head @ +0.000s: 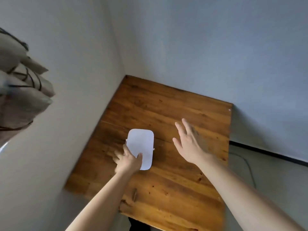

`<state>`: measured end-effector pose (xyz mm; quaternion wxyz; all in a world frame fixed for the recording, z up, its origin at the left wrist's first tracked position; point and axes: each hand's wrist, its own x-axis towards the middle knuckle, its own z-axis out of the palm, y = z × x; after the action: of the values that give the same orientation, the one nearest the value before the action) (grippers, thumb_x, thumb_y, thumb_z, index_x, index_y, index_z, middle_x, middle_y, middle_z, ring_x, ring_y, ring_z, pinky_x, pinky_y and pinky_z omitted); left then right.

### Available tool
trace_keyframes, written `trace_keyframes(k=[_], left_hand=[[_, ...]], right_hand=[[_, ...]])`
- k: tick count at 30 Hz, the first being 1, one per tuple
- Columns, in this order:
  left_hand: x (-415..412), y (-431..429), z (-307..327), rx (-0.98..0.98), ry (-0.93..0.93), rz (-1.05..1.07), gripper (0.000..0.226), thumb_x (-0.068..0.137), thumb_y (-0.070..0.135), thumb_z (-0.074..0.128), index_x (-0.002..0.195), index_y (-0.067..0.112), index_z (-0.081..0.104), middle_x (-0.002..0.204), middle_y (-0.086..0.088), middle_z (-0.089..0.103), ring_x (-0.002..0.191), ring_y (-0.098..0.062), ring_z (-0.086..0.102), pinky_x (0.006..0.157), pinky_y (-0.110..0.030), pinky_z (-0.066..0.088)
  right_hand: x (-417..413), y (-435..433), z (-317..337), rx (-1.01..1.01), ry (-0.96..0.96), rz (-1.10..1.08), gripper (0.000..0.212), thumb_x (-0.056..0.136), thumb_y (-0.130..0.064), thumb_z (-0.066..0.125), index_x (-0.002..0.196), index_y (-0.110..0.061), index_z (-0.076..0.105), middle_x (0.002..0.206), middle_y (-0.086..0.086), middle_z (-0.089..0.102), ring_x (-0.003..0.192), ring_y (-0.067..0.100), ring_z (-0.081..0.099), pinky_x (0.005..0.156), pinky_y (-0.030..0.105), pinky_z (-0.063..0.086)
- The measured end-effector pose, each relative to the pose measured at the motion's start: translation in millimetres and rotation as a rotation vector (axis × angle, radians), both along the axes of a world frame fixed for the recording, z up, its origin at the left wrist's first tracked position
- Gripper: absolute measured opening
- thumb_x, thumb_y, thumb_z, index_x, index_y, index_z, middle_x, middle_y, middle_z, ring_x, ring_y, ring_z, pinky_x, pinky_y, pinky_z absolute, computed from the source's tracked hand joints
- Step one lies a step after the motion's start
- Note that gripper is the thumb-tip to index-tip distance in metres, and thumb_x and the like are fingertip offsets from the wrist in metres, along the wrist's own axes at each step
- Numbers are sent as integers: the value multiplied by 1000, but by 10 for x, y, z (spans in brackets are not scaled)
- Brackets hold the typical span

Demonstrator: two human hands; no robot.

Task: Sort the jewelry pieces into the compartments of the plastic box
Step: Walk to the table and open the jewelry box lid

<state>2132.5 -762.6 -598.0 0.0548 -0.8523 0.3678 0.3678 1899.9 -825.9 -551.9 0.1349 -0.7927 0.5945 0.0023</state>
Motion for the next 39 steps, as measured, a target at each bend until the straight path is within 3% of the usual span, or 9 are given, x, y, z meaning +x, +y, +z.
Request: trace_keyframes(k=[5,7,14,20,24,28,31,35,39], left_hand=[[-290,45,-553,-165,-86,-146,80,88,74,18,151,35,-10,160,-19,-12,148,-41,-6,111,-62,21],[-353,43,-694,-224,-160,-253,81,86,76,16,151,37,-12,160,-19,-15,148,-41,-9,111,-63,19],[-262,-230,-852,-471,-143,-896,86,81,82,23,153,43,-6,164,-8,-10,150,-35,-3,116,-62,8],[-301,-464,-798,-459,-129,-1215,124,61,87,52,153,33,-10,162,-14,-15,150,-35,-13,120,-57,2],[-208,-346,-791,-525,-52,-964,124,59,77,67,154,26,6,158,-16,1,149,-37,2,118,-59,12],[-81,-207,-847,-642,180,-712,116,56,53,87,150,26,25,155,-15,14,146,-37,12,112,-58,34],[0,-227,-822,-661,241,-738,111,56,51,88,147,23,32,156,-16,17,148,-36,11,111,-59,34],[79,-300,-646,-610,352,-709,100,57,50,88,141,18,44,158,-16,23,150,-33,13,116,-58,27],[113,-381,-441,-663,504,-426,73,59,57,78,120,20,64,143,-4,50,132,-13,45,103,-27,40]], right_hand=[[52,35,-553,187,-134,-122,56,104,-32,43,156,-22,24,166,6,14,143,29,38,102,43,51],[5,43,-739,218,-210,-170,55,105,-28,44,156,-21,24,165,6,19,144,28,38,108,43,45],[-268,78,-1190,253,-347,-290,68,100,-9,48,158,-22,15,166,4,19,150,23,25,119,41,31],[-440,277,-1354,167,-281,-243,85,95,0,52,158,-31,3,168,-3,7,152,18,18,108,27,26],[-452,359,-1356,183,-233,-106,92,93,-13,60,159,-24,-3,168,1,9,151,18,20,117,34,28],[-324,430,-1365,224,-228,-60,105,86,-50,63,158,-26,-10,165,2,24,147,23,32,116,38,23],[-271,503,-1410,229,-236,-75,111,82,-72,55,157,-29,-15,165,-1,21,150,23,24,119,44,13],[-248,520,-1418,240,-318,-145,105,82,-81,45,158,-31,-6,166,-2,19,150,17,15,120,43,9],[-255,486,-1432,252,-333,-153,76,96,-72,26,158,-30,15,163,-2,30,151,18,18,124,44,10]])
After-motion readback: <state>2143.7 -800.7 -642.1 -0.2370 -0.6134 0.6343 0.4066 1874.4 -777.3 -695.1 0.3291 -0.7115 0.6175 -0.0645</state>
